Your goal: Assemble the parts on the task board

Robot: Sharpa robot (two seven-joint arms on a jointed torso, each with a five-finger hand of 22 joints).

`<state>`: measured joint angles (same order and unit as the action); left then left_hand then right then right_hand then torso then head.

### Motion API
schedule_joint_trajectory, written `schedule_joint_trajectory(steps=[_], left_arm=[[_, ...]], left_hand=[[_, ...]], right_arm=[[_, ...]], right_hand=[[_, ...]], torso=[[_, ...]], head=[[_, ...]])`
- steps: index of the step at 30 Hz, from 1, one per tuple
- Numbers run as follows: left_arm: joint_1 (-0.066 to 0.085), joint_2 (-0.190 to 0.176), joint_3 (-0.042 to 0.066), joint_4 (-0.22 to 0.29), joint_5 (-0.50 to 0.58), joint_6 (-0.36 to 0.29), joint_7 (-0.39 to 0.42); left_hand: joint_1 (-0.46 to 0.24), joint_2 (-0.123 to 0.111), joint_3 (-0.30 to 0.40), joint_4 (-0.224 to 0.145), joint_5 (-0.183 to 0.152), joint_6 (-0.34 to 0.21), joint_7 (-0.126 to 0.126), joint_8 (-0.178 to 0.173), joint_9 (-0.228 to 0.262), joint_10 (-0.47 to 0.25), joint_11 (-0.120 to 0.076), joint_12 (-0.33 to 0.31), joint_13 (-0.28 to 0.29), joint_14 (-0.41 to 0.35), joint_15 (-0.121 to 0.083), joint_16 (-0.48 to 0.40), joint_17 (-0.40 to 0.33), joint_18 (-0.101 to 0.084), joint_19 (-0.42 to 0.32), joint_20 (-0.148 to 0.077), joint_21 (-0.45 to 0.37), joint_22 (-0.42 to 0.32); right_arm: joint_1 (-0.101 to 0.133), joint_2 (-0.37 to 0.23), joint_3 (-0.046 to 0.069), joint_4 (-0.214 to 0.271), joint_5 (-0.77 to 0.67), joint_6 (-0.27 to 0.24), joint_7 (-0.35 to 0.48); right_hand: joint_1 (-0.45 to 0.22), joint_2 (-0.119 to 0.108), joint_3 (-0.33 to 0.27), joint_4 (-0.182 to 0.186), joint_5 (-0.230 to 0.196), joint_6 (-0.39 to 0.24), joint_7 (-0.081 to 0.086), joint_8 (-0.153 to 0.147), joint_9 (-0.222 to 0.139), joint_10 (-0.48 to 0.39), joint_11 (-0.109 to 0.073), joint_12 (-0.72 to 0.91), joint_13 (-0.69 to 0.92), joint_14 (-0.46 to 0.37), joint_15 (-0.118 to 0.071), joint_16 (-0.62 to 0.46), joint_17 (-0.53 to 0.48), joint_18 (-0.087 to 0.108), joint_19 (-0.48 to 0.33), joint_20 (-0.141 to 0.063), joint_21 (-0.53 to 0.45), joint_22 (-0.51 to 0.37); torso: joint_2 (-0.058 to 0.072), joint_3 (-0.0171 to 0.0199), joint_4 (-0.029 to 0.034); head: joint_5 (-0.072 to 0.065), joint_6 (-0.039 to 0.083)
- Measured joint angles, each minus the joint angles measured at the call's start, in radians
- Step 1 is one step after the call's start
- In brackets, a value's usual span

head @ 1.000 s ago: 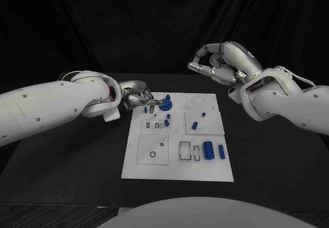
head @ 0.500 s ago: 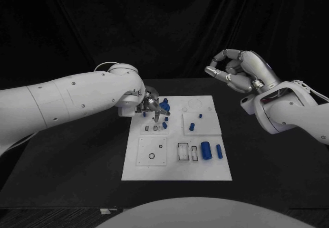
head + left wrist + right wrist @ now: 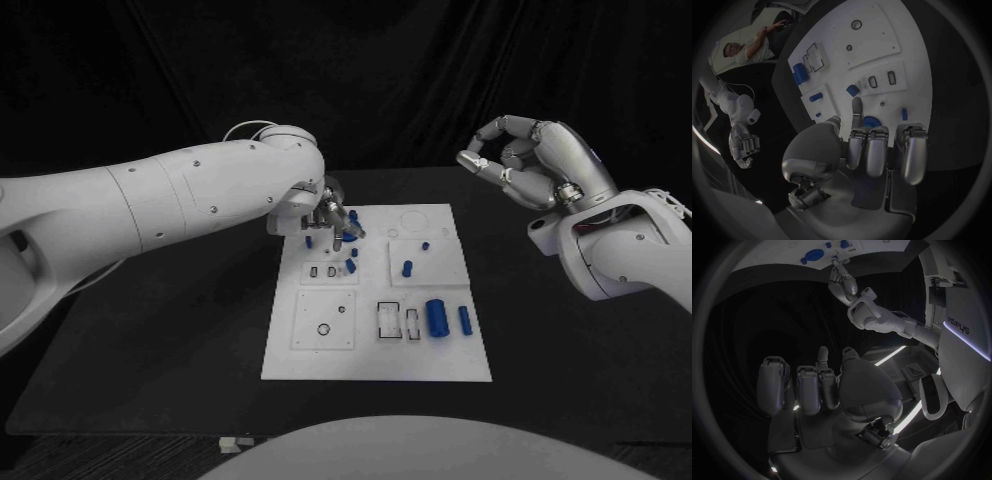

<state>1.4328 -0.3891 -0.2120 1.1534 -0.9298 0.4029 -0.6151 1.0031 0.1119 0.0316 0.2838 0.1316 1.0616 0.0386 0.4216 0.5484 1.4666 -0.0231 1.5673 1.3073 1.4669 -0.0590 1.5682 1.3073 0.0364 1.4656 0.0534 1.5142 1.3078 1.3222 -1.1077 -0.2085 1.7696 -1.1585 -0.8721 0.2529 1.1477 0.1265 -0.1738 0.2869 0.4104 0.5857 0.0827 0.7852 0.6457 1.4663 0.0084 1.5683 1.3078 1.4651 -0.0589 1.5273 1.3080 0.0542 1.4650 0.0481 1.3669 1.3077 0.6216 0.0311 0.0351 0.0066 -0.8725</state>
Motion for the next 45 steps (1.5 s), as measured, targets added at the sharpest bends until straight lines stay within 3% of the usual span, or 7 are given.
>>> schedule_joint_trajectory(steps=[5, 11, 16, 23, 45], left_arm=[[-0.005, 0.011, 0.000, -0.016, 0.000, 0.000, -0.015], [-0.012, 0.012, 0.000, -0.023, 0.000, 0.000, -0.027], [-0.017, 0.011, 0.000, -0.027, 0.000, 0.001, -0.036], [-0.031, 0.016, 0.000, -0.033, 0.000, 0.001, -0.039], [-0.063, 0.042, 0.000, -0.069, 0.000, -0.009, -0.020]], left_hand=[[0.000, 0.000, -0.002, -0.002, 0.000, 0.012, -0.001, -0.002, 0.004, 0.000, 0.000, 0.000, 0.000, 0.000, 0.000, 0.000, 0.001, 0.000, 0.000, 0.000, 0.002, 0.000], [0.000, 0.000, -0.002, -0.002, 0.000, 0.017, -0.005, -0.006, 0.006, 0.000, 0.000, 0.000, 0.000, 0.000, 0.000, 0.000, 0.001, 0.000, 0.000, 0.000, 0.002, 0.000], [0.000, 0.000, -0.002, -0.002, 0.000, 0.026, -0.005, -0.006, 0.008, 0.000, 0.000, 0.000, 0.000, 0.000, 0.000, 0.000, 0.001, 0.000, 0.000, 0.000, 0.002, 0.000], [0.000, 0.000, -0.002, -0.002, 0.000, 0.030, -0.008, -0.006, 0.008, 0.000, 0.000, 0.000, 0.000, 0.000, 0.000, 0.000, 0.001, 0.001, 0.000, 0.000, 0.002, 0.000], [0.014, 0.007, -0.002, -0.002, 0.020, 0.026, -0.004, -0.048, 0.007, 0.000, 0.000, 0.000, 0.000, 0.000, 0.000, 0.000, 0.000, 0.001, 0.000, 0.000, 0.001, 0.000]], right_arm=[[0.000, 0.001, 0.000, -0.001, -0.013, -0.003, 0.000], [-0.001, 0.001, 0.000, -0.004, -0.027, -0.005, 0.000], [-0.001, 0.002, 0.000, -0.008, -0.036, -0.006, 0.000], [-0.001, 0.006, 0.000, -0.011, -0.043, -0.006, 0.000], [-0.011, 0.015, 0.000, -0.025, -0.048, -0.003, -0.001]], right_hand=[[0.000, 0.000, -0.003, 0.003, 0.000, 0.000, 0.000, 0.000, -0.001, 0.000, 0.000, 0.000, 0.000, 0.000, 0.000, 0.000, 0.000, 0.000, 0.000, 0.000, 0.000, 0.000], [0.000, 0.000, -0.003, 0.003, 0.000, 0.000, 0.000, 0.000, -0.001, 0.000, 0.000, 0.000, 0.000, 0.000, 0.000, 0.000, 0.000, 0.000, 0.000, 0.000, 0.000, 0.000], [0.007, -0.001, -0.003, 0.003, 0.004, 0.000, 0.000, 0.005, -0.003, 0.000, 0.000, 0.000, 0.000, 0.000, 0.000, 0.000, 0.000, 0.000, 0.000, 0.000, 0.000, 0.000], [0.008, 0.000, -0.005, 0.006, 0.004, 0.000, 0.000, 0.005, -0.003, 0.000, 0.000, 0.000, 0.000, 0.000, 0.000, -0.001, 0.000, 0.000, 0.000, 0.000, 0.000, 0.000], [0.013, 0.005, -0.005, 0.006, 0.011, 0.007, 0.000, 0.009, -0.008, 0.000, 0.000, 0.000, 0.000, 0.000, 0.000, -0.006, 0.000, 0.000, 0.000, 0.000, 0.000, 0.000]], torso=[[-0.003, 0.0008, 0.0001], [-0.006, 0.0042, -0.0016], [-0.009, 0.0033, -0.0024], [-0.012, 0.0019, -0.0028], [-0.019, -0.0031, -0.0038]], head=[[0.002, 0.000], [0.023, 0.000], [0.026, 0.000], [0.020, 0.000], [0.026, 0.000]])
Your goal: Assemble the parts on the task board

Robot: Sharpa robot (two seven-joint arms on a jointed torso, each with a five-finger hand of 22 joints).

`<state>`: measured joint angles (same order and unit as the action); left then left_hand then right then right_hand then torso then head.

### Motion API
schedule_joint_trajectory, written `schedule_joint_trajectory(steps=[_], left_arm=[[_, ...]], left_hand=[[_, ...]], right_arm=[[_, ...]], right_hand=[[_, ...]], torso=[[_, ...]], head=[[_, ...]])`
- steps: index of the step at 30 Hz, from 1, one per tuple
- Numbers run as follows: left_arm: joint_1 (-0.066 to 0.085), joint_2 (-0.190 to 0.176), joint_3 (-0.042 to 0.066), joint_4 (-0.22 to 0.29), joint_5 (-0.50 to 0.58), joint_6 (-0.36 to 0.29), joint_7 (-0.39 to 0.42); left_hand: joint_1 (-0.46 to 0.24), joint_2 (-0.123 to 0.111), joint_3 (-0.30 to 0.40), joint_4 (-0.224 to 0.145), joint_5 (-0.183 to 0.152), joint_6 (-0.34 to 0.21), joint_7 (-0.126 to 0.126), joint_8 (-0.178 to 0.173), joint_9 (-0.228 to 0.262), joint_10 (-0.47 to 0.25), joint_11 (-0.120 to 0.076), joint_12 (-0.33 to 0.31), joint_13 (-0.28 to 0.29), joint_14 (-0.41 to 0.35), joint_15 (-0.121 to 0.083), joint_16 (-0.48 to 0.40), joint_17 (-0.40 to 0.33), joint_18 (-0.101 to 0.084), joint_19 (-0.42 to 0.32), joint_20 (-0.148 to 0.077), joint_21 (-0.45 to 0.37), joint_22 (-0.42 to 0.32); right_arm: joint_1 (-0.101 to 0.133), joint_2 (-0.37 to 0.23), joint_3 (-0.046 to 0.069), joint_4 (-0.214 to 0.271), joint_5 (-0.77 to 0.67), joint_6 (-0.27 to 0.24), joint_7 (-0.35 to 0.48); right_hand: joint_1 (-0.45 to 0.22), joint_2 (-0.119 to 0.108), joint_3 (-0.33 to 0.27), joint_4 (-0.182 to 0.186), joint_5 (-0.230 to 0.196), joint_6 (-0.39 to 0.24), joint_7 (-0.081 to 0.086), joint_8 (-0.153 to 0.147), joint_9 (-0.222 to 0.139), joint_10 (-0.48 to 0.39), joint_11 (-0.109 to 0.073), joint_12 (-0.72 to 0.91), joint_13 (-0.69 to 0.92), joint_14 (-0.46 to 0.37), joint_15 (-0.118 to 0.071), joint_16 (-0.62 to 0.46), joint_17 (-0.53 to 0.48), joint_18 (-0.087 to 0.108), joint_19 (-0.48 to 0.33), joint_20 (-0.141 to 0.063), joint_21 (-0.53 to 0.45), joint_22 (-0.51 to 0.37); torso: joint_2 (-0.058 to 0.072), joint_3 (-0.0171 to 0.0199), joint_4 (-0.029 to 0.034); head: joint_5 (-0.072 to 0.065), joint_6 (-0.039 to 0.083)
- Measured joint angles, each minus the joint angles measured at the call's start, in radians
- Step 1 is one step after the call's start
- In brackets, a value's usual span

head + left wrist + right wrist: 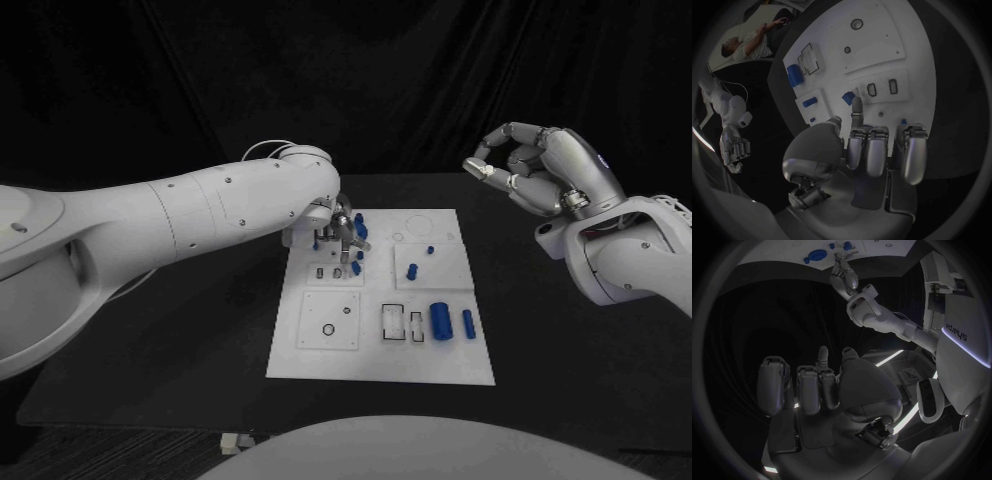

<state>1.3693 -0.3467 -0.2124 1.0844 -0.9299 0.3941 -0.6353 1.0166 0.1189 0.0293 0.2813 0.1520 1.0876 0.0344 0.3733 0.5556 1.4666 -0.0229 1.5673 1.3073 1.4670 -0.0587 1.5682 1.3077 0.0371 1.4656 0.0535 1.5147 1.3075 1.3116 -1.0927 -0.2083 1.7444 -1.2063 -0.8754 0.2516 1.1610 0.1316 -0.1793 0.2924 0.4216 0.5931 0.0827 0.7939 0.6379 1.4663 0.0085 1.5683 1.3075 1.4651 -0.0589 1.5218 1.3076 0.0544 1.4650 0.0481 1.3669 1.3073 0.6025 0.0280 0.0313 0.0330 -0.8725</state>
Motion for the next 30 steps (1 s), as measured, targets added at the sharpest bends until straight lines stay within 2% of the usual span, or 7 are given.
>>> schedule_joint_trajectory(steps=[5, 13, 17, 22, 30], left_arm=[[-0.007, 0.002, 0.000, -0.003, 0.000, 0.000, 0.003], [-0.018, 0.005, 0.000, -0.009, 0.000, 0.001, 0.007], [-0.026, 0.007, 0.000, -0.012, 0.000, 0.002, 0.009], [-0.035, 0.011, 0.000, -0.017, 0.000, 0.002, 0.013], [-0.042, 0.014, 0.000, -0.028, 0.000, 0.003, 0.017]], left_hand=[[0.004, 0.000, 0.000, 0.000, 0.004, -0.009, 0.008, -0.035, -0.011, 0.000, 0.000, 0.000, 0.000, 0.000, 0.000, 0.000, 0.000, 0.000, 0.000, 0.000, -0.003, 0.000], [0.004, 0.000, 0.000, 0.000, 0.004, -0.009, 0.008, -0.043, -0.015, 0.000, 0.000, 0.000, 0.000, 0.000, 0.000, 0.000, 0.000, 0.000, 0.000, 0.000, -0.003, 0.000], [0.012, 0.002, 0.003, -0.003, 0.008, -0.008, 0.008, -0.052, -0.018, 0.000, 0.000, 0.000, 0.000, 0.000, 0.000, 0.000, 0.000, 0.000, 0.000, 0.000, -0.003, 0.000], [0.025, 0.008, 0.013, -0.013, 0.024, -0.005, 0.012, -0.066, -0.024, 0.000, 0.000, 0.000, 0.000, 0.000, 0.000, 0.000, 0.000, 0.000, 0.000, 0.000, -0.007, 0.000], [0.026, 0.006, 0.014, -0.014, 0.031, -0.005, 0.012, -0.074, -0.025, 0.000, 0.000, 0.000, 0.000, 0.000, 0.000, 0.000, 0.000, 0.000, 0.000, 0.000, -0.007, 0.000]], right_arm=[[-0.003, 0.001, 0.000, 0.000, 0.000, 0.001, 0.000], [-0.005, 0.002, 0.000, 0.000, -0.001, 0.001, 0.000], [-0.006, 0.002, 0.000, 0.000, -0.001, 0.002, 0.000], [-0.007, 0.002, 0.000, 0.000, -0.001, 0.002, 0.000], [-0.008, 0.001, 0.000, 0.000, -0.001, 0.003, -0.001]], right_hand=[[0.000, 0.000, 0.000, 0.000, 0.000, 0.004, -0.004, 0.000, -0.001, 0.000, 0.000, 0.000, 0.000, 0.000, 0.000, 0.000, 0.000, 0.000, 0.000, 0.000, 0.000, 0.000], [0.009, 0.001, -0.003, -0.003, 0.004, 0.007, 0.000, 0.000, -0.003, 0.000, 0.000, 0.000, 0.000, 0.000, 0.000, 0.000, 0.000, 0.000, 0.000, 0.000, 0.000, 0.001], [0.009, 0.001, -0.003, -0.003, 0.004, 0.011, -0.004, 0.000, -0.004, 0.000, 0.000, 0.000, 0.000, 0.000, 0.000, 0.000, 0.000, 0.000, 0.000, 0.000, 0.000, 0.001], [0.009, 0.001, -0.003, -0.003, 0.004, 0.011, -0.004, 0.000, -0.005, 0.000, 0.000, 0.000, 0.000, 0.000, 0.000, 0.000, 0.000, 0.000, 0.000, 0.000, -0.004, 0.001], [0.009, 0.001, -0.003, -0.003, 0.004, 0.011, -0.004, 0.000, -0.006, 0.000, 0.000, 0.000, 0.000, 0.000, 0.000, 0.000, 0.000, 0.000, 0.000, 0.000, -0.004, 0.001]], torso=[[-0.002, -0.0008, 0.0000], [-0.004, -0.0013, -0.0005], [-0.004, -0.0018, -0.0007], [-0.006, -0.0020, -0.0011], [-0.008, -0.0033, -0.0016]], head=[[-0.002, 0.000], [-0.005, 0.000], [-0.009, 0.000], [-0.015, 0.000], [-0.006, 0.000]])
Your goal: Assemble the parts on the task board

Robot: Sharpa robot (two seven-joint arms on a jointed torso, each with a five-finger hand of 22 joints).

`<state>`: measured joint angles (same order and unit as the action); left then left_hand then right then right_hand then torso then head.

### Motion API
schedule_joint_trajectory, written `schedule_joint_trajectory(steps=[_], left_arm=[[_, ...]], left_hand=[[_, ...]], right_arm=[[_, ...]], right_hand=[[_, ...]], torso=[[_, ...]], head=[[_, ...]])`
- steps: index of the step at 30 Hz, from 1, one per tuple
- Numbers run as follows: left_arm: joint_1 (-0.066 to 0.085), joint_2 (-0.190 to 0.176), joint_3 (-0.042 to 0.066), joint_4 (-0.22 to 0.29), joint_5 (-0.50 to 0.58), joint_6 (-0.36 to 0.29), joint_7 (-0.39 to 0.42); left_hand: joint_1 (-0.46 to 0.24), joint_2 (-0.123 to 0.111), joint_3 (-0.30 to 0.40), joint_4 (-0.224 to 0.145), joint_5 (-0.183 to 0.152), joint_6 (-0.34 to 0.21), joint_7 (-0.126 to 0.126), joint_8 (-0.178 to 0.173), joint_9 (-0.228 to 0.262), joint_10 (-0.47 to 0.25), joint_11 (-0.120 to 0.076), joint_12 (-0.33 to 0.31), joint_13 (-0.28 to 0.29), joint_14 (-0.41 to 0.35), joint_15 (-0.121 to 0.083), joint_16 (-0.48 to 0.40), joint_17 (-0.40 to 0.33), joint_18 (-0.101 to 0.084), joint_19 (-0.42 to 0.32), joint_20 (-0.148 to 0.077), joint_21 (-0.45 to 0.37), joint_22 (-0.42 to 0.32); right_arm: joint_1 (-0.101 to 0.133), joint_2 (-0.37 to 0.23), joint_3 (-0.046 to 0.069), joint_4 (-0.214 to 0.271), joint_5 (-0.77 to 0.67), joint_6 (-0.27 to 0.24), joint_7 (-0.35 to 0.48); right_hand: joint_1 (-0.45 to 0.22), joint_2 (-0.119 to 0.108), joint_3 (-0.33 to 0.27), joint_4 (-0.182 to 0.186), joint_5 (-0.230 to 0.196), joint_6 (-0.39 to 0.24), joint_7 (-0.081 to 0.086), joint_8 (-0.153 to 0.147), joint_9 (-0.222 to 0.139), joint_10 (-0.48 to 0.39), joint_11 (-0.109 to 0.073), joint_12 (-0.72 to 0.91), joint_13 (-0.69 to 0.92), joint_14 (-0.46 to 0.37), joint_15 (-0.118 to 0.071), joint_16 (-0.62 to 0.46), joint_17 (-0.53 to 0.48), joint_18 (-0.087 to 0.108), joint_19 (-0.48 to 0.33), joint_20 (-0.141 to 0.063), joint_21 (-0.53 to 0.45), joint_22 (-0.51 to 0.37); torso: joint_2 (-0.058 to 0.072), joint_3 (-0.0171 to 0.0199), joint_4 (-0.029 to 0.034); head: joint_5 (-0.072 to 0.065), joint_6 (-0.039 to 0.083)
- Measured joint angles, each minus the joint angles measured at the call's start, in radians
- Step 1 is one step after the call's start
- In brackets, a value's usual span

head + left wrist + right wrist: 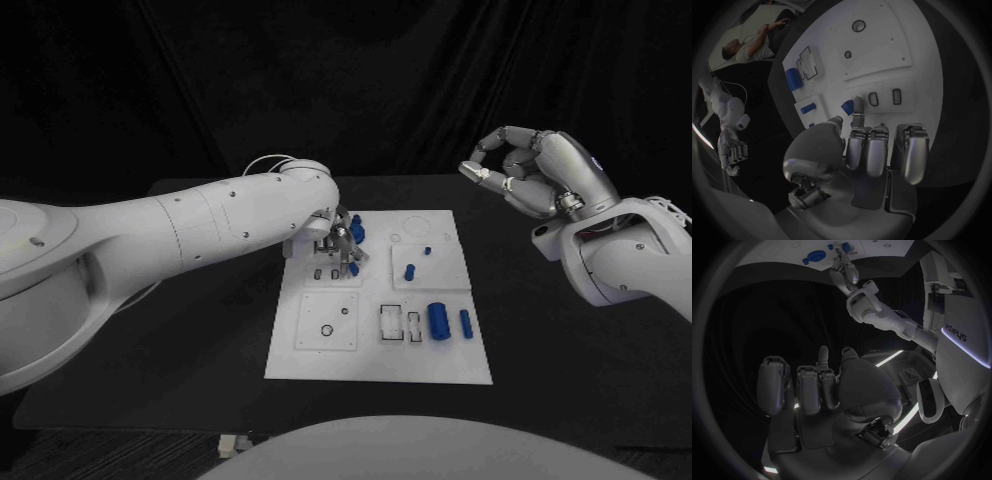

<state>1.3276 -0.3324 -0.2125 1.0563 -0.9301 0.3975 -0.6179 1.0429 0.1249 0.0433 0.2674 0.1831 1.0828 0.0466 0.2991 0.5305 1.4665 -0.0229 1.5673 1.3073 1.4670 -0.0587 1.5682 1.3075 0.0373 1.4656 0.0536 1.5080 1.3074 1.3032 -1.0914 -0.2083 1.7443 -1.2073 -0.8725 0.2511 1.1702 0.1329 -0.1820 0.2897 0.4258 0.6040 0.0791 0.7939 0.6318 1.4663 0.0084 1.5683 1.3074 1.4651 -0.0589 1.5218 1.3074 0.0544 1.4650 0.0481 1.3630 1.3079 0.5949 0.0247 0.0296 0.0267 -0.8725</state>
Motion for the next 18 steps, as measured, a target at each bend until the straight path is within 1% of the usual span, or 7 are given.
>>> schedule_joint_trajectory(steps=[5, 7, 8, 10, 12, 17, 18], left_arm=[[-0.002, 0.002, 0.000, -0.005, 0.000, 0.002, 0.001], [-0.003, 0.003, 0.000, -0.007, 0.000, 0.003, 0.002], [-0.003, 0.003, 0.000, -0.008, 0.000, 0.004, 0.002], [-0.004, 0.005, 0.000, -0.009, 0.000, 0.005, 0.003], [-0.005, 0.007, 0.000, -0.011, 0.000, 0.006, 0.004], [-0.006, 0.011, 0.000, -0.015, 0.000, 0.010, 0.006], [-0.006, 0.012, 0.000, -0.016, 0.000, 0.011, 0.006]], left_hand=[[0.000, 0.000, 0.000, 0.000, 0.000, 0.004, 0.004, 0.000, 0.000, 0.000, 0.000, 0.000, 0.000, 0.000, 0.000, 0.000, 0.000, 0.000, 0.000, 0.000, 0.000, 0.000], [0.004, 0.004, 0.003, -0.003, 0.000, 0.004, 0.004, 0.000, -0.001, 0.000, 0.000, 0.000, 0.000, 0.000, 0.000, 0.000, 0.000, 0.000, 0.000, 0.000, 0.000, 0.000], [0.004, 0.004, 0.003, -0.003, 0.000, 0.004, 0.004, 0.000, -0.001, 0.000, 0.000, 0.000, 0.000, 0.000, 0.000, 0.000, 0.000, 0.000, 0.000, 0.000, 0.000, 0.000], [0.004, 0.004, 0.003, -0.003, 0.000, 0.004, 0.004, 0.000, -0.001, 0.000, 0.000, 0.000, 0.000, 0.000, 0.000, 0.000, 0.000, 0.000, 0.000, 0.000, 0.000, 0.000], [0.008, 0.000, 0.000, -0.006, 0.000, 0.004, 0.004, -0.004, -0.001, 0.000, 0.000, 0.000, 0.000, 0.000, 0.000, 0.000, 0.000, 0.000, 0.000, 0.000, 0.000, 0.000], [0.009, -0.001, 0.003, -0.009, 0.000, 0.007, 0.000, -0.005, -0.002, 0.000, 0.000, 0.000, 0.000, 0.000, 0.000, 0.000, 0.000, 0.000, 0.000, 0.000, 0.000, 0.000], [0.012, -0.004, 0.005, -0.011, 0.000, 0.007, 0.000, -0.009, -0.002, 0.000, 0.000, 0.000, 0.000, 0.000, 0.000, 0.000, 0.000, 0.000, 0.000, 0.000, 0.000, 0.000]], right_arm=[[-0.001, 0.000, 0.000, 0.000, 0.000, 0.000, 0.000], [-0.001, 0.000, 0.000, 0.000, 0.000, 0.000, 0.000], [-0.001, 0.000, 0.000, 0.000, 0.000, 0.000, 0.000], [-0.001, 0.000, 0.000, 0.000, 0.000, 0.000, 0.000], [-0.001, 0.000, 0.000, 0.000, 0.000, 0.000, 0.000], [-0.002, -0.001, 0.000, 0.000, 0.000, 0.000, 0.000], [-0.002, -0.001, 0.000, 0.000, 0.000, 0.000, 0.000]], right_hand=[[0.000, 0.000, 0.000, 0.000, 0.000, 0.004, -0.004, 0.000, 0.000, 0.000, 0.000, 0.000, 0.000, 0.000, 0.000, 0.000, 0.000, 0.000, 0.000, 0.000, 0.000, 0.000], [0.000, 0.000, 0.000, 0.000, 0.000, 0.004, -0.004, 0.000, 0.000, 0.000, 0.000, 0.000, 0.000, 0.000, 0.000, 0.000, 0.000, 0.000, 0.000, 0.000, 0.000, 0.000], [0.002, 0.002, 0.000, 0.000, 0.000, 0.007, 0.000, 0.000, 0.000, 0.000, 0.000, 0.000, 0.000, 0.000, 0.000, 0.000, 0.000, 0.000, 0.000, 0.000, 0.000, 0.000], [0.003, 0.003, 0.000, 0.000, 0.000, 0.007, 0.000, 0.000, 0.000, 0.000, 0.000, 0.000, 0.000, 0.000, 0.000, 0.000, 0.000, 0.000, 0.000, 0.000, 0.000, 0.000], [0.004, 0.004, 0.000, 0.000, 0.000, 0.007, 0.000, 0.000, 0.000, 0.000, 0.000, 0.000, 0.000, 0.000, 0.000, 0.000, 0.000, 0.000, 0.000, 0.000, 0.000, 0.000], [0.004, 0.004, 0.000, 0.000, 0.000, 0.007, 0.000, 0.004, -0.002, 0.000, 0.000, 0.000, 0.000, 0.000, 0.000, 0.000, 0.000, 0.000, 0.000, 0.000, -0.005, 0.000], [0.004, 0.004, -0.002, 0.002, 0.000, 0.010, -0.004, 0.004, -0.003, 0.000, 0.000, 0.000, 0.000, 0.000, 0.000, 0.000, 0.000, 0.000, 0.000, 0.000, -0.005, 0.000]], torso=[[0.000, -0.0006, 0.0000], [-0.001, -0.0008, 0.0000], [-0.001, -0.0010, 0.0000], [-0.001, -0.0012, 0.0000], [-0.001, -0.0013, 0.0000], [-0.002, -0.0017, -0.0001], [-0.002, -0.0017, -0.0001]], head=[[0.001, 0.000], [0.001, 0.000], [0.001, 0.000], [0.001, 0.000], [0.002, 0.000], [0.002, 0.000], [0.002, 0.000]])
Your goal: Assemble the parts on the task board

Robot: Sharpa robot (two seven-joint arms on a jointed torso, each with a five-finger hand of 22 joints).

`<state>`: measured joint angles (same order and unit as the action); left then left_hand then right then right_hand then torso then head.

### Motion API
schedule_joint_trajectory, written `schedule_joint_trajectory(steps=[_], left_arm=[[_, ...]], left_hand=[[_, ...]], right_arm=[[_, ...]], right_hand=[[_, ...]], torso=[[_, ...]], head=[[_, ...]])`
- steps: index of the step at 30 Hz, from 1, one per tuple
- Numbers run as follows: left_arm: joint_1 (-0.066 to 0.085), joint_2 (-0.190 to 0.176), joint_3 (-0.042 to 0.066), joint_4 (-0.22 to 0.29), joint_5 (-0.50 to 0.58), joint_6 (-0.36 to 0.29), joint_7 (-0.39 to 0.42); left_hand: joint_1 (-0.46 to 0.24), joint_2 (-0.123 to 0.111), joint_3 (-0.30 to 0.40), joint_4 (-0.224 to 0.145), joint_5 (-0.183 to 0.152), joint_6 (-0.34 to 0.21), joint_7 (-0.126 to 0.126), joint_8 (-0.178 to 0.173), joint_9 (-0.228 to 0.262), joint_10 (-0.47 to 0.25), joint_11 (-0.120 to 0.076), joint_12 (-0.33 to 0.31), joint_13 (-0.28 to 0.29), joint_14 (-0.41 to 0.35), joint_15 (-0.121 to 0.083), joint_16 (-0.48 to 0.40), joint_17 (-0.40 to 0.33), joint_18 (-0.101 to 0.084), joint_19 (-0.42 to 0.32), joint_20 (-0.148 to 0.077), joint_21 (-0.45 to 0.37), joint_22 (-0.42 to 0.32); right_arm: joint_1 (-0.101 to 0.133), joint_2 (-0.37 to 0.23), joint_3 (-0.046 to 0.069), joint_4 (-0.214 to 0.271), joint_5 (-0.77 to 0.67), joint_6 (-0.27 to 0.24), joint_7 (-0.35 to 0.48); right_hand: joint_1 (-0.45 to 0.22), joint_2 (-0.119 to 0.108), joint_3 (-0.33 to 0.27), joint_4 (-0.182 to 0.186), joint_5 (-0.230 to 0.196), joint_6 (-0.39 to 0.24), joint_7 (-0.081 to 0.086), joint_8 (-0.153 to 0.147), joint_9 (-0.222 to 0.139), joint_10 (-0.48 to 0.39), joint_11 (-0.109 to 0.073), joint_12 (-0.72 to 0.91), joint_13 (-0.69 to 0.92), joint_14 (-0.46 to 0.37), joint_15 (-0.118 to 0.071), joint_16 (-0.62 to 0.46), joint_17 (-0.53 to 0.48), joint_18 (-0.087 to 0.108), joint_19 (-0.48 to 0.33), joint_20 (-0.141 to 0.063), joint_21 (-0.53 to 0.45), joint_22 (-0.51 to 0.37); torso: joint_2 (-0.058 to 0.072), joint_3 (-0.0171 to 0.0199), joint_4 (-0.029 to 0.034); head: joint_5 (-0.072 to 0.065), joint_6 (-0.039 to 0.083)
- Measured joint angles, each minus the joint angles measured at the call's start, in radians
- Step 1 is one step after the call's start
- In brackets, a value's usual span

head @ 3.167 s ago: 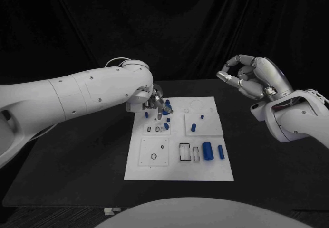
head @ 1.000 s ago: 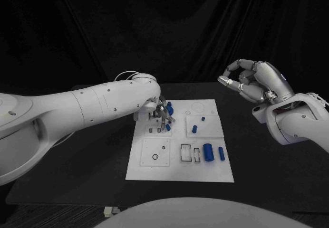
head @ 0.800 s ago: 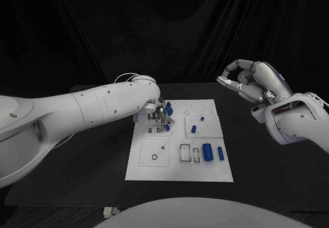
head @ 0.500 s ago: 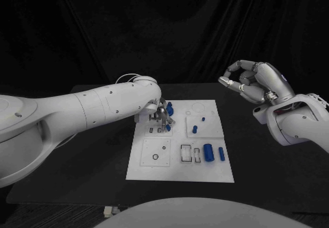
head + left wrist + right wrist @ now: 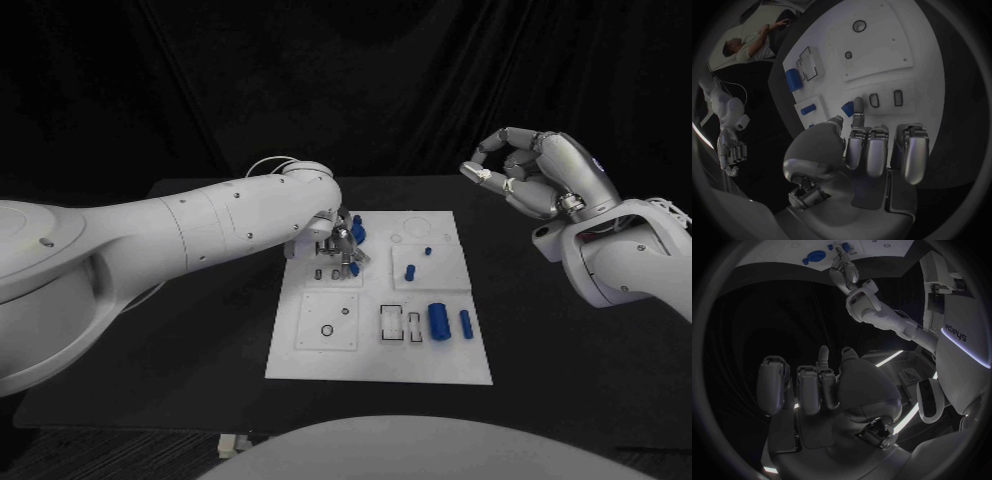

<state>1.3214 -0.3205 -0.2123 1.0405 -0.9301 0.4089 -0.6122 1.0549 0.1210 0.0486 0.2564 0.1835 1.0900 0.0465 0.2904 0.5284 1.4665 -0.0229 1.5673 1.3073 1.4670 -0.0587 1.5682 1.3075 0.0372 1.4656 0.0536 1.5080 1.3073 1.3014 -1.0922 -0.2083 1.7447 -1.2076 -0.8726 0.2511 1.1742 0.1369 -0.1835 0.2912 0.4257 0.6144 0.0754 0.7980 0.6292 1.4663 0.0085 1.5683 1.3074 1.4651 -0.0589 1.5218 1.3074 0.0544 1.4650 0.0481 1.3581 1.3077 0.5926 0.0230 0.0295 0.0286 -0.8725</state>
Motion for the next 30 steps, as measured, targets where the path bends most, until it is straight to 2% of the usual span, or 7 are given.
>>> schedule_joint_trajectory(steps=[2, 5, 13, 30], left_arm=[[0.000, 0.001, 0.000, -0.001, 0.000, 0.002, 0.000], [-0.001, 0.003, 0.000, -0.003, 0.000, 0.006, 0.001], [-0.002, 0.007, 0.000, -0.007, 0.000, 0.013, 0.003], [-0.003, 0.007, 0.000, -0.012, 0.000, 0.018, 0.010]], left_hand=[[0.002, 0.002, 0.000, -0.003, 0.003, 0.002, 0.002, 0.000, -0.001, 0.000, 0.000, 0.000, 0.000, 0.000, 0.000, 0.000, 0.000, 0.000, 0.000, 0.000, 0.000, 0.000], [0.012, -0.003, 0.003, -0.011, 0.003, 0.007, 0.000, -0.007, -0.002, 0.000, 0.000, 0.000, 0.000, 0.000, 0.000, 0.000, 0.000, 0.000, 0.000, 0.000, 0.000, 0.000], [0.038, -0.018, 0.012, -0.042, 0.003, 0.018, -0.004, -0.025, -0.006, 0.000, 0.000, 0.000, 0.000, 0.000, 0.000, 0.000, 0.000, 0.000, 0.000, 0.000, 0.000, 0.000], [0.076, -0.017, 0.043, -0.087, 0.010, 0.025, -0.004, -0.053, -0.011, 0.000, 0.000, 0.000, 0.000, 0.000, 0.000, 0.000, 0.000, 0.000, 0.000, 0.000, -0.003, 0.000]], right_arm=[[0.000, 0.000, 0.000, 0.000, 0.000, 0.000, 0.000], [0.000, 0.000, 0.000, 0.000, 0.000, 0.000, 0.000], [0.000, 0.002, 0.000, -0.001, 0.000, 0.000, -0.001], [-0.001, 0.006, 0.000, -0.006, 0.000, 0.001, -0.002]], right_hand=[[0.000, 0.000, -0.001, 0.001, 0.000, 0.000, 0.000, 0.000, 0.000, 0.000, 0.000, 0.000, 0.000, 0.000, 0.000, 0.000, 0.000, 0.000, 0.000, 0.000, 0.000, 0.000], [0.000, 0.000, -0.001, 0.001, 0.000, 0.004, 0.003, 0.000, -0.001, 0.000, 0.000, 0.000, 0.000, 0.000, 0.000, 0.000, 0.000, 0.000, 0.000, 0.000, 0.000, 0.000], [0.000, 0.000, -0.001, 0.001, 0.000, 0.007, 0.000, 0.000, -0.002, 0.000, 0.000, 0.000, 0.000, 0.000, 0.000, 0.000, 0.000, 0.000, 0.000, 0.000, 0.000, 0.000], [0.004, 0.004, -0.001, 0.001, 0.000, 0.011, -0.004, 0.000, -0.004, 0.000, 0.000, 0.000, 0.000, 0.000, 0.000, -0.004, 0.000, 0.000, 0.000, 0.000, -0.006, 0.000]], torso=[[0.000, 0.0000, 0.0000], [0.000, -0.0002, -0.0002], [-0.001, -0.0005, -0.0007], [-0.002, -0.0011, -0.0008]], head=[[-0.001, 0.000], [-0.002, 0.000], [-0.002, 0.000], [0.002, 0.000]])
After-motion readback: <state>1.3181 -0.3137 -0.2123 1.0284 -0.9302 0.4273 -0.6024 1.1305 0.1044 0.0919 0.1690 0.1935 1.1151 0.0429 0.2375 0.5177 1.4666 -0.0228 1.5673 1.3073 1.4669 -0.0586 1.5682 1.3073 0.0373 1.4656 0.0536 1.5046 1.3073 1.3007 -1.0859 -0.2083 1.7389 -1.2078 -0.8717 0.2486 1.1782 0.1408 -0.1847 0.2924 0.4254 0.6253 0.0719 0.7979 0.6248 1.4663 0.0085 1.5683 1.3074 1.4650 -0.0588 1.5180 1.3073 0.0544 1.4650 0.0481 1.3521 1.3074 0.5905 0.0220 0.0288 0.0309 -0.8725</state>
